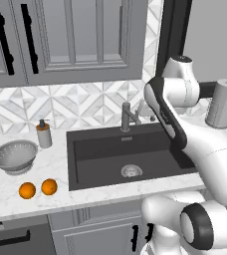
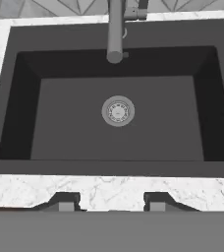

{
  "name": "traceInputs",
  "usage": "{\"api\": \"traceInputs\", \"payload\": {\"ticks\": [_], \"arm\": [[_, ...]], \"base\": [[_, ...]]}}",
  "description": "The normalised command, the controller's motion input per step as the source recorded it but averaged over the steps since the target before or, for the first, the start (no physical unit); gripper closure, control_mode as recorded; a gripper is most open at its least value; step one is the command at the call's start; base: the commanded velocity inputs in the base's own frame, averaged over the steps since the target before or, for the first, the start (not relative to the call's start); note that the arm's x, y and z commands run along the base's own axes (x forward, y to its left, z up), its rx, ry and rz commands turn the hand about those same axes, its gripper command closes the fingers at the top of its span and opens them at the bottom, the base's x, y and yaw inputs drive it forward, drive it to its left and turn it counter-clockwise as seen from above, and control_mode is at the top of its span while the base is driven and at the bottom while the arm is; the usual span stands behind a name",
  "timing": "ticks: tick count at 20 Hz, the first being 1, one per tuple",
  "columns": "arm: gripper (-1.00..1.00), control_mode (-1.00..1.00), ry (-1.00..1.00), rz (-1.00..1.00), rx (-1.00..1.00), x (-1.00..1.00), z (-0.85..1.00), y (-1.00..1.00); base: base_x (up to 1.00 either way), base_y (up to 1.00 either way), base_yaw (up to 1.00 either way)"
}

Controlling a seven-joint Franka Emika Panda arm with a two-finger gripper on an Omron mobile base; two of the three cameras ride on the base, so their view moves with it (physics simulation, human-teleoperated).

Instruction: Put the colander in the sink, put the orange, orange in the colander, and turn on the sink faucet and pour water over the colander.

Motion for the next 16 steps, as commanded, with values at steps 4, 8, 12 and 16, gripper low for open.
{"api": "traceInputs", "payload": {"ticks": [4,8,12,16], "arm": [[-1.0,-1.0,0.0,0.0,0.0,-0.17,0.0,0.05],[-1.0,-1.0,0.01,-0.06,0.0,-0.58,-0.19,0.79],[-1.0,-1.0,0.01,-0.11,0.0,-0.57,-0.42,1.0],[-1.0,-1.0,0.01,-0.12,0.0,-0.29,-0.28,1.0]], "base": [[0.0,0.0,0.0],[0.0,0.0,0.0],[0.0,0.0,0.0],[0.0,0.0,0.0]]}}
